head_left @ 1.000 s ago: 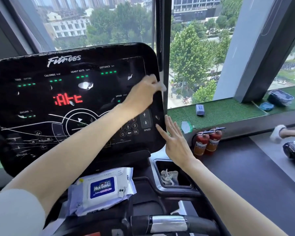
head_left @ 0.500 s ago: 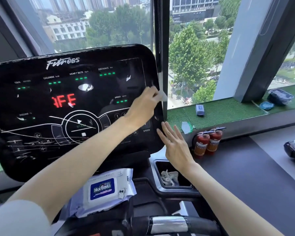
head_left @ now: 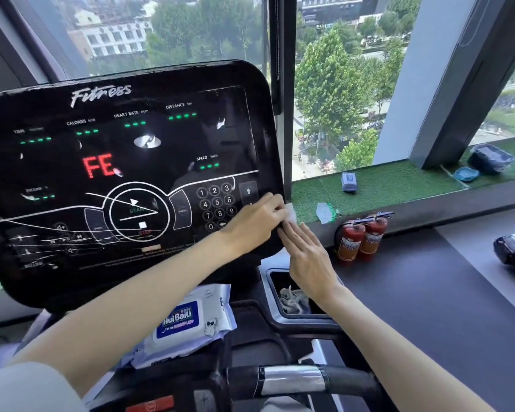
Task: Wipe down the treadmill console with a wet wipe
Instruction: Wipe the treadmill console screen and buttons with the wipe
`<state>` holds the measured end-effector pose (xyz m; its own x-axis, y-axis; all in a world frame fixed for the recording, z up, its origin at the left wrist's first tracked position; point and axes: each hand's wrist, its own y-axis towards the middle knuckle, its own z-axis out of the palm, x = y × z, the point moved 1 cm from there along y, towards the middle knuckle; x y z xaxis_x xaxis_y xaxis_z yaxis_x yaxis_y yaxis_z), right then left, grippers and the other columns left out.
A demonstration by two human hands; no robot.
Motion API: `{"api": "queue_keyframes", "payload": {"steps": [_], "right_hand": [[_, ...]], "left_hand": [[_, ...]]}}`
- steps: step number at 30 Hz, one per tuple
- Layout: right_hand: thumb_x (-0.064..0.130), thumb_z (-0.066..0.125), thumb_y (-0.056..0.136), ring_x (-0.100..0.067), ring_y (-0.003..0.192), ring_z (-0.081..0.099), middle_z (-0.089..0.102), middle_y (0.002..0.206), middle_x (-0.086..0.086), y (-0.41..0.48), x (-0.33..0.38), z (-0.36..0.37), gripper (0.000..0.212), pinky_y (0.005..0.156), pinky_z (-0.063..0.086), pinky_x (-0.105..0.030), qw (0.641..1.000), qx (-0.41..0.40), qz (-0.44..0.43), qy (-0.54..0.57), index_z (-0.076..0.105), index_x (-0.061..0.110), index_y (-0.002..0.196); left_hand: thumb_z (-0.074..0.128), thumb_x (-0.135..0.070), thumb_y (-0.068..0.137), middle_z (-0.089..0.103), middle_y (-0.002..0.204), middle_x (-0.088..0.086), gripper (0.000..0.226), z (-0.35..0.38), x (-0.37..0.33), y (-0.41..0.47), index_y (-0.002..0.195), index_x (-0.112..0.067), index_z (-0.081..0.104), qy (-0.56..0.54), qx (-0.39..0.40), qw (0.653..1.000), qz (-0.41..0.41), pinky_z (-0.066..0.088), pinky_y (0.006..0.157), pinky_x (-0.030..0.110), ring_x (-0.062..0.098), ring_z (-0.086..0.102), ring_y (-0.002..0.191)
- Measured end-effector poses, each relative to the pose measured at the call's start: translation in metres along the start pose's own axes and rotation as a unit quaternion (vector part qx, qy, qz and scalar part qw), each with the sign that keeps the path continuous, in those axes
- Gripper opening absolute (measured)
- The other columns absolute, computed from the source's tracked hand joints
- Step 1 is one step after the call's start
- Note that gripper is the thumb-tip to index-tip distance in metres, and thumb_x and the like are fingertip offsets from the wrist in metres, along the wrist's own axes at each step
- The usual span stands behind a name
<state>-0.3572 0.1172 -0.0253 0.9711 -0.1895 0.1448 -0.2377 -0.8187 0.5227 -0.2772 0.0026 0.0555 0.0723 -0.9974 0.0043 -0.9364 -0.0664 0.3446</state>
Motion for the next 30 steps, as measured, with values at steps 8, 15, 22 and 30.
{"api": "queue_keyframes", "payload": {"steps": [8, 15, 22, 30], "right_hand": [[-0.001, 0.034, 0.076, -0.028, 0.122, 0.052, 0.057, 0.127, -0.019, -0.003, -0.003, 0.003, 0.048, 0.106, 0.031, -0.036, 0.999, -0.022, -0.023, -0.005, 0.062, -0.003, 0.116], [0.001, 0.032, 0.075, -0.029, 0.127, 0.047, 0.052, 0.133, -0.019, -0.008, -0.002, 0.006, 0.052, 0.106, 0.03, -0.038, 0.999, -0.011, -0.029, -0.016, 0.061, -0.003, 0.118], [-0.01, 0.044, 0.075, -0.025, 0.085, 0.066, 0.068, 0.089, -0.003, -0.01, -0.006, -0.018, 0.027, 0.075, 0.045, -0.019, 0.936, -0.162, 0.185, 0.252, 0.064, 0.005, 0.084], [0.01, 0.043, 0.092, -0.021, 0.091, 0.066, 0.07, 0.084, -0.002, 0.02, -0.007, -0.015, 0.026, 0.093, 0.045, -0.037, 0.715, -0.061, 0.397, 0.572, 0.048, 0.026, 0.112]], "left_hand": [[0.052, 0.019, 0.075, 0.05, 0.089, 0.007, 0.039, -0.008, 0.01, 0.01, 0.104, -0.005, 0.061, 0.008, -0.065, 0.997, -0.051, 0.05, 0.058, 0.036, 0.018, 0.042, 0.082], [0.054, 0.021, 0.072, 0.052, 0.091, 0.006, 0.045, -0.035, 0.019, 0.03, 0.105, -0.008, 0.062, 0.009, -0.099, 0.993, -0.066, 0.039, 0.055, 0.026, 0.017, 0.044, 0.085], [0.053, 0.021, 0.067, 0.049, 0.093, 0.008, 0.042, 0.005, -0.01, -0.012, 0.102, -0.002, 0.057, 0.04, 0.054, 0.997, 0.041, 0.039, 0.051, 0.021, 0.022, 0.048, 0.087], [0.058, 0.016, 0.071, 0.049, 0.086, 0.007, 0.032, -0.007, 0.008, 0.002, 0.092, -0.008, 0.061, 0.046, 0.04, 0.997, 0.044, 0.041, 0.048, 0.03, 0.017, 0.041, 0.077]]}}
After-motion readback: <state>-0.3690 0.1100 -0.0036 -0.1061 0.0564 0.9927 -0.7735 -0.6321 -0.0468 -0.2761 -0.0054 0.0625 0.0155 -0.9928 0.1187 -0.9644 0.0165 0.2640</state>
